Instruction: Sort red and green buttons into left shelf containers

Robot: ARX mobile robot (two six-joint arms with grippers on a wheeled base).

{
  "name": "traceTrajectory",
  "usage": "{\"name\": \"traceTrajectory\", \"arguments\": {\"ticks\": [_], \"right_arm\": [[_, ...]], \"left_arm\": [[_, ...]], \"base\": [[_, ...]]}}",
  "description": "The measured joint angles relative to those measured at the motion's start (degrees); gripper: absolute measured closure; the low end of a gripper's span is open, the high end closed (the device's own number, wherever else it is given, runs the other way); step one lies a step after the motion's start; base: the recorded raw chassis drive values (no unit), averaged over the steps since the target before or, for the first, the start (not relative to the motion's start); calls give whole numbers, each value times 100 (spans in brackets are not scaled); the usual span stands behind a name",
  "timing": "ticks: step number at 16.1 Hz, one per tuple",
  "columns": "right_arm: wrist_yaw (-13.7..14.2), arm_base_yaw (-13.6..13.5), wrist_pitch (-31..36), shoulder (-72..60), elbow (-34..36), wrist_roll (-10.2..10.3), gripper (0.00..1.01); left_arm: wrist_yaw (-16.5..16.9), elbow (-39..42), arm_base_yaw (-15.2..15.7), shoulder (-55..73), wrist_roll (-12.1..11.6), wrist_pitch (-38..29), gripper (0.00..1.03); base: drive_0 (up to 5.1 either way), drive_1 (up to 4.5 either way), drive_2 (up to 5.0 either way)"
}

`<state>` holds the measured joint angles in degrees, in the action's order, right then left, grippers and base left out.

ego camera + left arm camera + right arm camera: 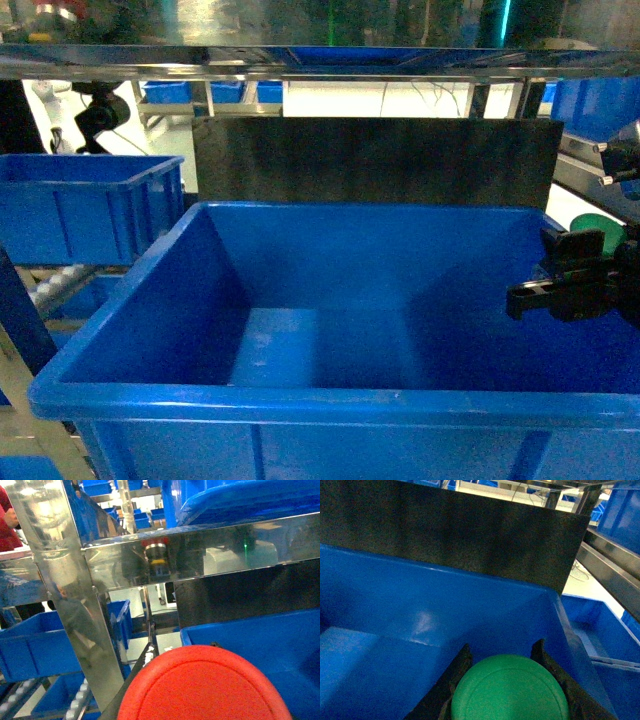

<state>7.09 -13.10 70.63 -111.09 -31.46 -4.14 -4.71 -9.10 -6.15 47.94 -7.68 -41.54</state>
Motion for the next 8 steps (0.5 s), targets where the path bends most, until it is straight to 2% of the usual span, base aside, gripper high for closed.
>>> {"name": "traceTrajectory", "arguments": {"ticks": [3,6,8], "right_arm": [[70,50,-177,-317,-433,15,70],[146,118,-199,-433,-503,22,68],[149,118,-203,-433,-503,24,46]], "left_arm": [[0,0,0,0,0,-2,78],[0,0,0,0,0,-2,78],[0,0,0,0,0,0,78]], "base": [[0,0,0],[0,0,0],[0,0,0]]}}
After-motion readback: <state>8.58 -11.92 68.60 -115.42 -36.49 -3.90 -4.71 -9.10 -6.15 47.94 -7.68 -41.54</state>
